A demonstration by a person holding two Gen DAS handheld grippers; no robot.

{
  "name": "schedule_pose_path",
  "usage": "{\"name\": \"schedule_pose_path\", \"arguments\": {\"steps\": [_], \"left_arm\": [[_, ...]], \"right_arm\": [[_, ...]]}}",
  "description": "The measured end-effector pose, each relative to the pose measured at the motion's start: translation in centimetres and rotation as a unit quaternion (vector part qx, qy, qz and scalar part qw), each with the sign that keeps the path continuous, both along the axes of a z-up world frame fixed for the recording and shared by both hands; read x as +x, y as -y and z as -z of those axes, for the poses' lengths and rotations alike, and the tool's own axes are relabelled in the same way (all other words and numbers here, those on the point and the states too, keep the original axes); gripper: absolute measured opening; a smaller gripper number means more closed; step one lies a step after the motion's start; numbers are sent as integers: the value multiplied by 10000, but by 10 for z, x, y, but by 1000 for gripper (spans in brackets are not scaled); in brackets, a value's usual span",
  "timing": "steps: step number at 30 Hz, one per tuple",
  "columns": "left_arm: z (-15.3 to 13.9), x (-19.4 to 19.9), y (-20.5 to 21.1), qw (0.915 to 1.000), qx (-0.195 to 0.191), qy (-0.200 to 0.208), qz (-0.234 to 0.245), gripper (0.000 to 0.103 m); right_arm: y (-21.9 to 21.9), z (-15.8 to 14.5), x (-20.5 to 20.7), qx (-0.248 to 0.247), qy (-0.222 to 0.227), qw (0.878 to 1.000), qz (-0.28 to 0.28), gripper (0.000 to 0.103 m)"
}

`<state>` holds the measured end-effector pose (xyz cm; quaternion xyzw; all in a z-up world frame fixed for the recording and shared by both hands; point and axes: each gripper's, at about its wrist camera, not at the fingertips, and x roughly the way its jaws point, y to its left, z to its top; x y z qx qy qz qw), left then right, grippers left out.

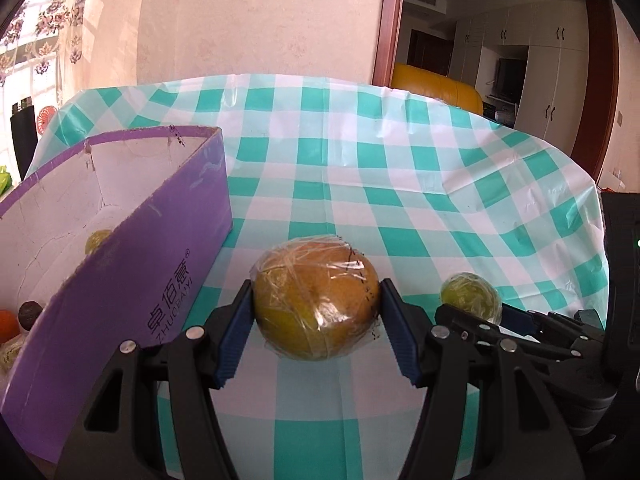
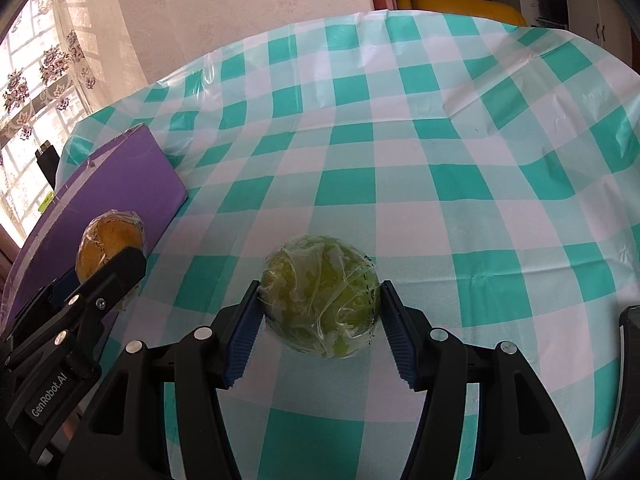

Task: Organize fruits
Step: 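Carry both bagged fruits over the purple box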

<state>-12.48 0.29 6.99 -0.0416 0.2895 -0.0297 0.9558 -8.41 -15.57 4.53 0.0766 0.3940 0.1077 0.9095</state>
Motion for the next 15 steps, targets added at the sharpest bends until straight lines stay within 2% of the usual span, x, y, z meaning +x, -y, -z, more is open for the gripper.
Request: {"name": "schedule_pose_path", "arguments": {"steps": [8,15], "left_arm": [[-47,-32,-24,9953,52,927,-268,62],[-81,-66,-61,9850,65,1565,-722,62]], "right_arm": [[-19,-47,-10,293,757,9966,-141,57],[-64,-79,-19,417,1310,9881,-689,57]]}}
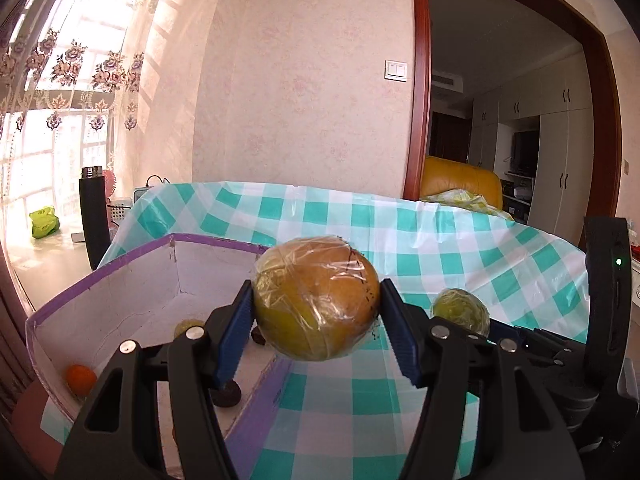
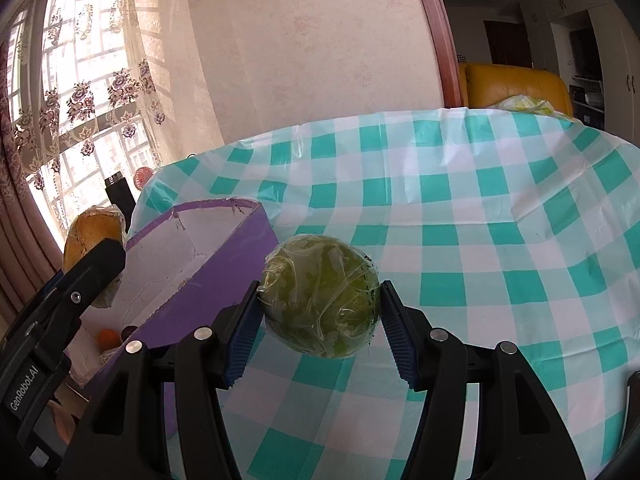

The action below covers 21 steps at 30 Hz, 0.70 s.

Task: Organize fruits
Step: 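Carry both bagged fruits over the purple box, then lower both bagged fruits into the box and open both grippers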

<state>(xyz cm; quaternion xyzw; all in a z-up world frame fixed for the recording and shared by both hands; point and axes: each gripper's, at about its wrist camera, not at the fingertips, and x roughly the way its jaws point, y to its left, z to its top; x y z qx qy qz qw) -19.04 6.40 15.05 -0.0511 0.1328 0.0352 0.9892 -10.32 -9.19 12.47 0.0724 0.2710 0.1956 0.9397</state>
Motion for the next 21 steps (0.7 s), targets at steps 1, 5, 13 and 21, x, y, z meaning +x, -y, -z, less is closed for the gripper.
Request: {"name": "schedule_pose_path", "arguments": {"steps": [1,5,13,21], "left_arm": [[-4,-5,-6,10000,3,69,-54,62],[-16,-19,-31,9991,8,272,-338,62],[-20,-29,-88,9951,38,195,-972,62],[-10,-19,-142,9879,73,-454,-1484,62]], "right_arm": [[-6,-4,-1,29,52,10000,-68,57],[-34,-18,-3,47,247,9991,-338,57],[-92,-34,1,-51,386,9951,-910,57],[-154,-50,15,-393,382,9862,-1561,57]]}}
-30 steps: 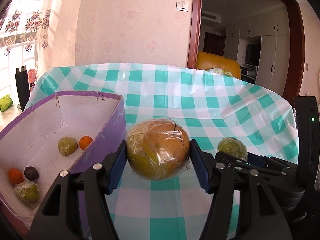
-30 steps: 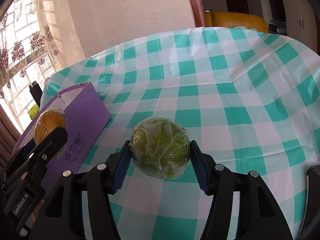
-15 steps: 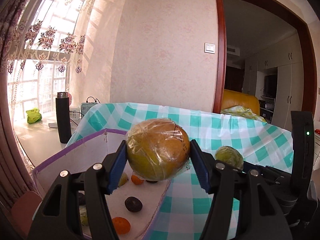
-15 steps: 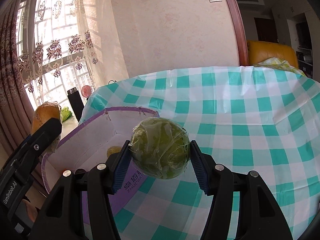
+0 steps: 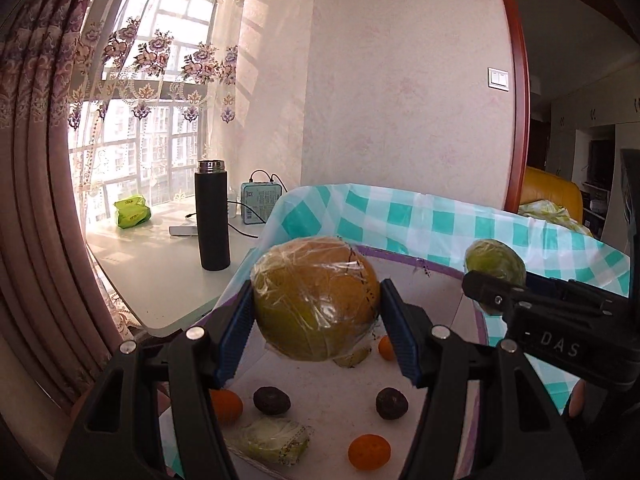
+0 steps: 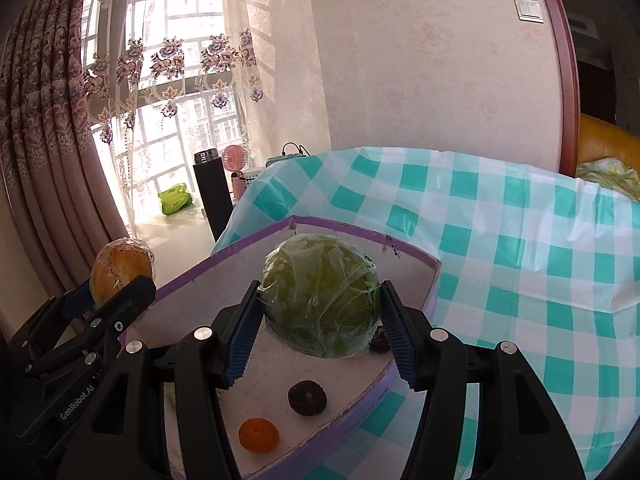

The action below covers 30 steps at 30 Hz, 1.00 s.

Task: Organize fruits
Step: 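Lower both bagged fruits into the box and open both grippers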

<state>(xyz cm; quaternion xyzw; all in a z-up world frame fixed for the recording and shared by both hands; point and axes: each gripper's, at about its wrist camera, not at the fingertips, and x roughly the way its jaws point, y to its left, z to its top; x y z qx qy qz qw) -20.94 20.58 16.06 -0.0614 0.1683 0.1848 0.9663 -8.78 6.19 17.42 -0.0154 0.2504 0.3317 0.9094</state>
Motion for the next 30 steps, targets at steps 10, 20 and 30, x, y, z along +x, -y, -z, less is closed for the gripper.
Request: {"name": "schedule_pose_path", "arguments": {"steps": [10,20,30], "left_arm": [[30,54,-44,9804,-252,-1947,170,62],[78,88,-53,9412,-330,-3323,517,62],[89,96,-60,9369,-689,-3377,580,66]], "right_arm": [[-73,30,44,-1731,-1057,9766,-719,57],[-105,91,59,-3143,-1649,9313,-813,57],[-107,95,59,-3205,-1674,9286,-838,62]]}}
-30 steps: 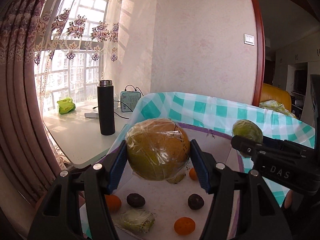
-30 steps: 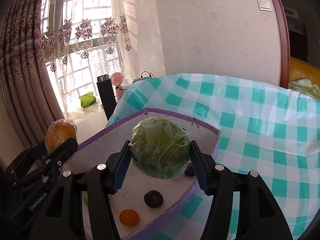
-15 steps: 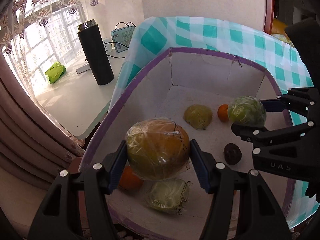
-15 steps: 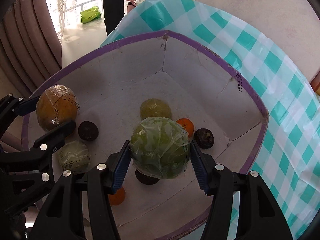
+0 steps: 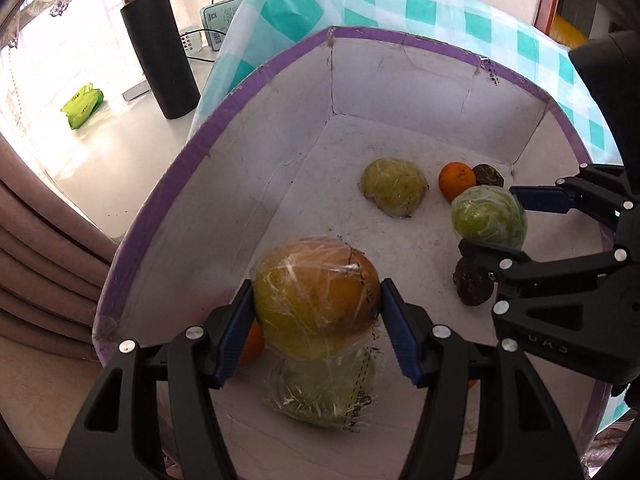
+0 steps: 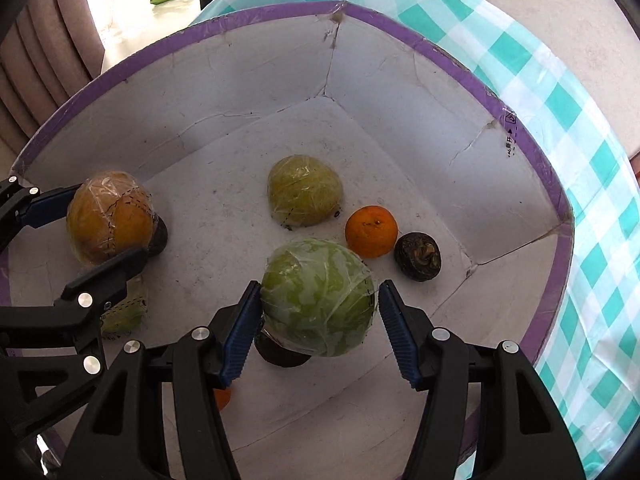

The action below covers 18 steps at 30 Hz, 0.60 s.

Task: Organize fruits

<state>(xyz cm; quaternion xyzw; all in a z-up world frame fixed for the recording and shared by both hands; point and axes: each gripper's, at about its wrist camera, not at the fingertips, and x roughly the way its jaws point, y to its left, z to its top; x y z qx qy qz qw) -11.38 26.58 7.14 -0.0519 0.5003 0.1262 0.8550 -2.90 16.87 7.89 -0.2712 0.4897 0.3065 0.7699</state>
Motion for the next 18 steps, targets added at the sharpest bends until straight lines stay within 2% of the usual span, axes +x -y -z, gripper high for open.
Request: {"name": "schedule_pose_path", "arguments": {"steps": [1,2,8,11,13,15,18], "left_arm": [[-2,0,0,10000,-3,40,-6,69],[-3,-1,1,10000,3,69,19,75],[-6,-1,6,9998,162,13,66,79],[-11,-6,7,9992,404,38,-20,90],[-17,-10,5,9990,428,95,-22,95],[-24,-16,5,9988,462,174,0,98],[-39,-25,7,9973,571,451,24,101]], "right_arm": [[0,-2,3,38,10,10000,26,63],[1,-3,4,84,2,10000,39,64],[3,-7,2,42,-13,10000,-30,67],[4,-9,1,33,-27,10000,-79,69],[4,-12,-1,35,-21,9999,-119,73],[5,-18,-2,-12,120,9999,-73,86],[10,-31,-4,187,17,9997,-172,86]]}}
